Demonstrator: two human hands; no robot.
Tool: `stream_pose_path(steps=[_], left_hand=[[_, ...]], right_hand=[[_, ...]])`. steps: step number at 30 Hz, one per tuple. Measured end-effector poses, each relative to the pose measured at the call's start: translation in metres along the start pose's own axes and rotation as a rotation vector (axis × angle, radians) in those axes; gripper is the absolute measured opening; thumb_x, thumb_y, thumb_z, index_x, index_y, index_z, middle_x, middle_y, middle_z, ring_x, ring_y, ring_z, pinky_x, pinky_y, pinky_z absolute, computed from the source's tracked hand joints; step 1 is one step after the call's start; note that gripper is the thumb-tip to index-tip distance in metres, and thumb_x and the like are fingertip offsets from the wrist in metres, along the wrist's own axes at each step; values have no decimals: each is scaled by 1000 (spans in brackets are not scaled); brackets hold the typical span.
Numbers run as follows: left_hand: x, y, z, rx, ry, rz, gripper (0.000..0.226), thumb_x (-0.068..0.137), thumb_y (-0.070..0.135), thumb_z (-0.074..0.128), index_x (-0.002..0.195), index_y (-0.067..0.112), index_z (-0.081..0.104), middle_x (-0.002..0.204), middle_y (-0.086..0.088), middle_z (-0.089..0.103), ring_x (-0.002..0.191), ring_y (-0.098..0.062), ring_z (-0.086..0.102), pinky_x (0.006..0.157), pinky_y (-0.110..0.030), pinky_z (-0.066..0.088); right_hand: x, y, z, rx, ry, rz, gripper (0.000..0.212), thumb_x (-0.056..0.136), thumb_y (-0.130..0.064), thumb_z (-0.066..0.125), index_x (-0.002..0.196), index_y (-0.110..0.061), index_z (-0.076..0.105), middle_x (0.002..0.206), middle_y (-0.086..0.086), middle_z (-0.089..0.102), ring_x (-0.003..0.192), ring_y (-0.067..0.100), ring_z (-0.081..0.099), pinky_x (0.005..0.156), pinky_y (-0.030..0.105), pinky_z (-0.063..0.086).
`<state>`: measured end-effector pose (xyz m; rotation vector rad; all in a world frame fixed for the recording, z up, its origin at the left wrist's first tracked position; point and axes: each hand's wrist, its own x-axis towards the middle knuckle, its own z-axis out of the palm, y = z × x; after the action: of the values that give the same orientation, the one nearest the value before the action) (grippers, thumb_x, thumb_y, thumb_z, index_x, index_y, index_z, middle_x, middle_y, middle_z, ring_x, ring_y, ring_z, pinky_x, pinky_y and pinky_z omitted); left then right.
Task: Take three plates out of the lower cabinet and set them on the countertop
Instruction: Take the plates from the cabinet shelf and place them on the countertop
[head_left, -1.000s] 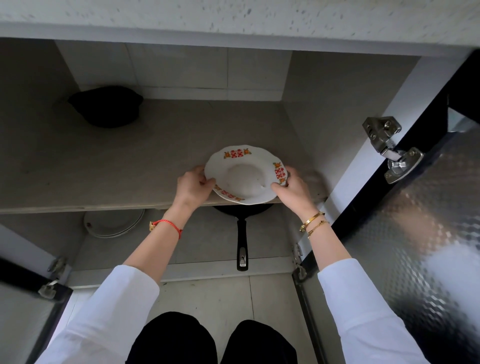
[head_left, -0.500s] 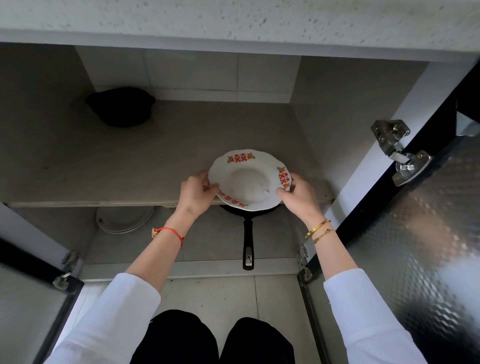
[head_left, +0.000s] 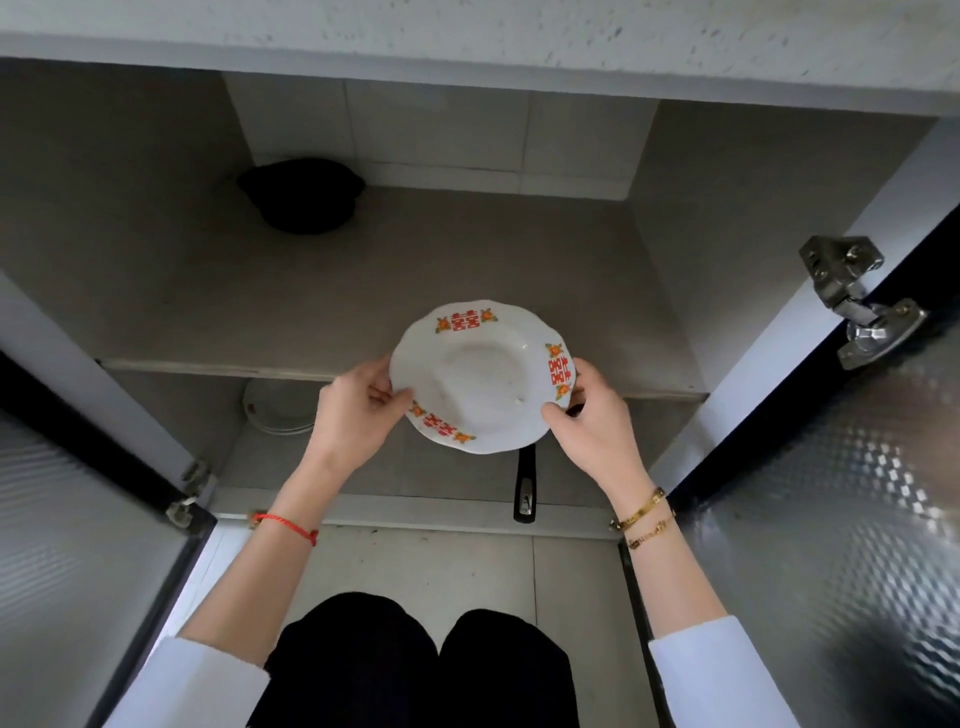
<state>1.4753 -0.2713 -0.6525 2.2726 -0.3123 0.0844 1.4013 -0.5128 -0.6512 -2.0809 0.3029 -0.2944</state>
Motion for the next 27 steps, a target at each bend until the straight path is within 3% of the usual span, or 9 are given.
stream_pose_path(steps=[2, 4, 14, 21, 27], left_hand=[[-14, -4, -9, -33, 14, -20, 32, 85, 18, 68, 116, 23, 66, 72, 17, 66, 69, 7, 64, 64, 0, 43], [-27, -6, -17, -52, 28, -38, 39, 85, 18, 69, 122, 24, 64, 74, 14, 68, 71, 6, 65, 64, 3, 43], [-81, -6, -48, -74, 108, -84, 45, 83, 18, 70, 127, 28, 62, 74, 13, 68, 75, 8, 62, 68, 7, 39], [-97, -4, -58, -92, 126, -73, 43, 83, 18, 71, 124, 29, 63, 74, 15, 68, 75, 5, 63, 68, 5, 39], [-101, -7, -56, -120, 135, -76, 44, 82, 17, 73, 123, 32, 63, 81, 23, 68, 76, 4, 64, 69, 4, 40]], right_hand=[[-11, -5, 4, 6, -13, -23, 41, 80, -8, 63, 112, -31, 54, 92, -21, 65, 86, -16, 57, 64, -2, 42], [-22, -10, 8, 18, -28, -36, 41, 80, -8, 62, 109, -36, 51, 94, -19, 64, 88, -15, 56, 65, -2, 42], [-64, -26, 17, 53, -76, -72, 48, 81, -7, 62, 120, -33, 51, 97, -21, 63, 90, -13, 56, 67, 0, 44], [-80, -30, 19, 42, -73, -52, 54, 80, -10, 62, 116, -46, 46, 98, -30, 62, 96, -9, 55, 70, 0, 44], [-79, -31, 21, 28, -77, -57, 57, 81, -6, 63, 119, -43, 46, 102, -37, 58, 99, -13, 54, 69, -2, 43]])
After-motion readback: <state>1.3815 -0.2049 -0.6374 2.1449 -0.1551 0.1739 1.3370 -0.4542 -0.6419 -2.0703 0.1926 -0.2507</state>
